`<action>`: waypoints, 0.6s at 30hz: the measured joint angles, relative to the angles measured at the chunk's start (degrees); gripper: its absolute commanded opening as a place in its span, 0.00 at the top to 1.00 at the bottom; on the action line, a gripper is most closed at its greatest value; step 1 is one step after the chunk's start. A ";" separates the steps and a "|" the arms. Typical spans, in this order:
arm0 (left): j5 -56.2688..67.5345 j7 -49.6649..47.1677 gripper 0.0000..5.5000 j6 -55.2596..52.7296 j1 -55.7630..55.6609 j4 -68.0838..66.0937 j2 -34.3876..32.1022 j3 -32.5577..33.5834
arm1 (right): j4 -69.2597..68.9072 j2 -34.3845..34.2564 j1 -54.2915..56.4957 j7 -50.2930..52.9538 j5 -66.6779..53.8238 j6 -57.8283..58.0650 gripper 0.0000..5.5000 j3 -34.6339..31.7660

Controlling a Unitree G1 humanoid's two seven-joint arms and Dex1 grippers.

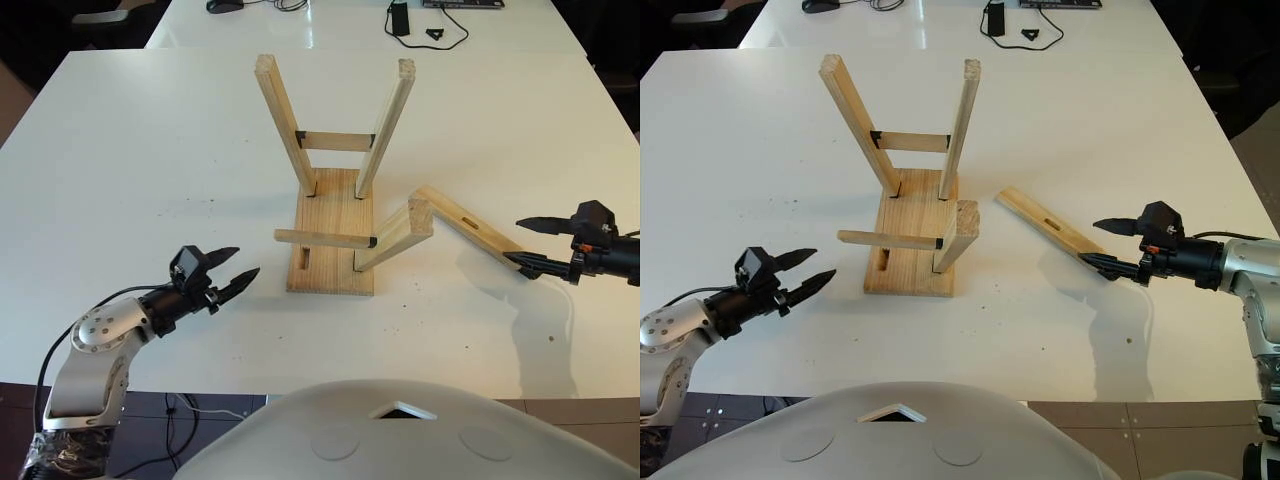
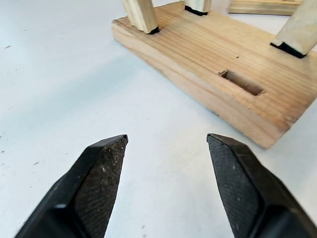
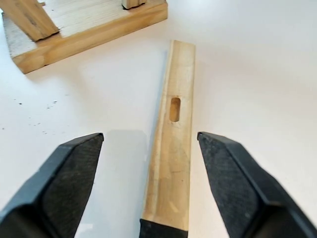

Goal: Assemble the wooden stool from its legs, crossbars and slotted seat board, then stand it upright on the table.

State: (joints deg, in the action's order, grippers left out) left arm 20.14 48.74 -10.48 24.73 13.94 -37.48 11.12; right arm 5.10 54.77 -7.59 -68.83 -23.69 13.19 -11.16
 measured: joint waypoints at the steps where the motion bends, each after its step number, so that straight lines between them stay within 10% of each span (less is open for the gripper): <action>1: -1.63 -0.28 0.46 0.25 -0.75 -1.38 -0.17 -0.37 | 1.80 -0.71 0.71 0.52 1.23 -0.16 0.37 0.69; 8: -7.94 -1.29 0.46 4.88 -3.86 -3.88 0.08 -7.36 | 9.40 -3.56 3.92 -0.46 4.87 -2.49 0.37 5.97; 18: -5.71 -1.08 0.46 0.79 -4.78 1.49 4.25 -16.01 | 17.77 -4.61 6.30 0.01 7.21 -7.51 0.62 6.35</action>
State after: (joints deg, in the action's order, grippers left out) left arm 14.44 47.66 -9.69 19.95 15.43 -33.23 -4.90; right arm 22.87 50.16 -1.29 -68.82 -16.47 5.68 -4.82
